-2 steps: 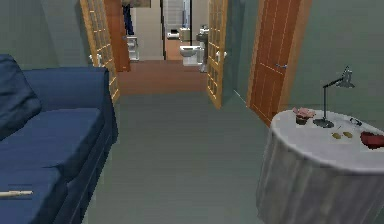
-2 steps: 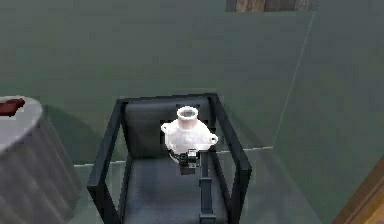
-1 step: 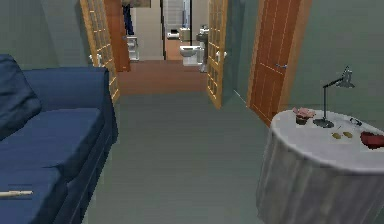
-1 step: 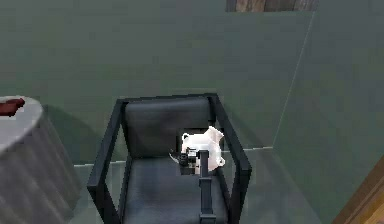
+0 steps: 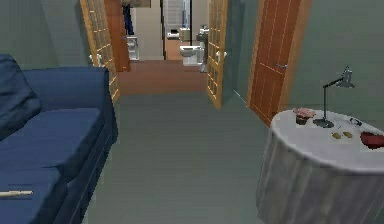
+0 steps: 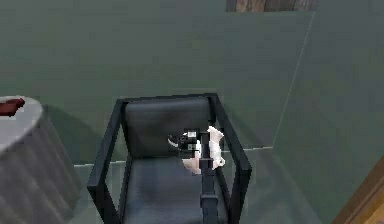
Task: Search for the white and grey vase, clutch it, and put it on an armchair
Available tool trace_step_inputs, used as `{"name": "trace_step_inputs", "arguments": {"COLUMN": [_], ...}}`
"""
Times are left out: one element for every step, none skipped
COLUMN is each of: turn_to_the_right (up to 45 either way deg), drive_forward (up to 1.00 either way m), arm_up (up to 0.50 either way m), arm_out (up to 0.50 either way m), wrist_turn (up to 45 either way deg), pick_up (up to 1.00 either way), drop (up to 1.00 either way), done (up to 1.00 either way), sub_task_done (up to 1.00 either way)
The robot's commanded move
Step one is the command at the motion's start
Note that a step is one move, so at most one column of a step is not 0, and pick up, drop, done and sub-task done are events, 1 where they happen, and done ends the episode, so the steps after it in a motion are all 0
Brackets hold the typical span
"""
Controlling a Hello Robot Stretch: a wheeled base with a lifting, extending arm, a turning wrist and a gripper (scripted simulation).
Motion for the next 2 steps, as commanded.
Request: {"name": "trace_step_inputs", "arguments": {"turn_to_the_right": [0.0, 0.0], "drive_forward": [0.00, 0.00], "arm_up": [0.00, 0.00], "arm_out": [-0.08, 0.00], "wrist_turn": [0.0, 0.0], "pick_up": [0.00, 0.00], "drop": [0.00, 0.00], "done": [0.00, 1.00], "sub_task_done": [0.00, 0.00]}}
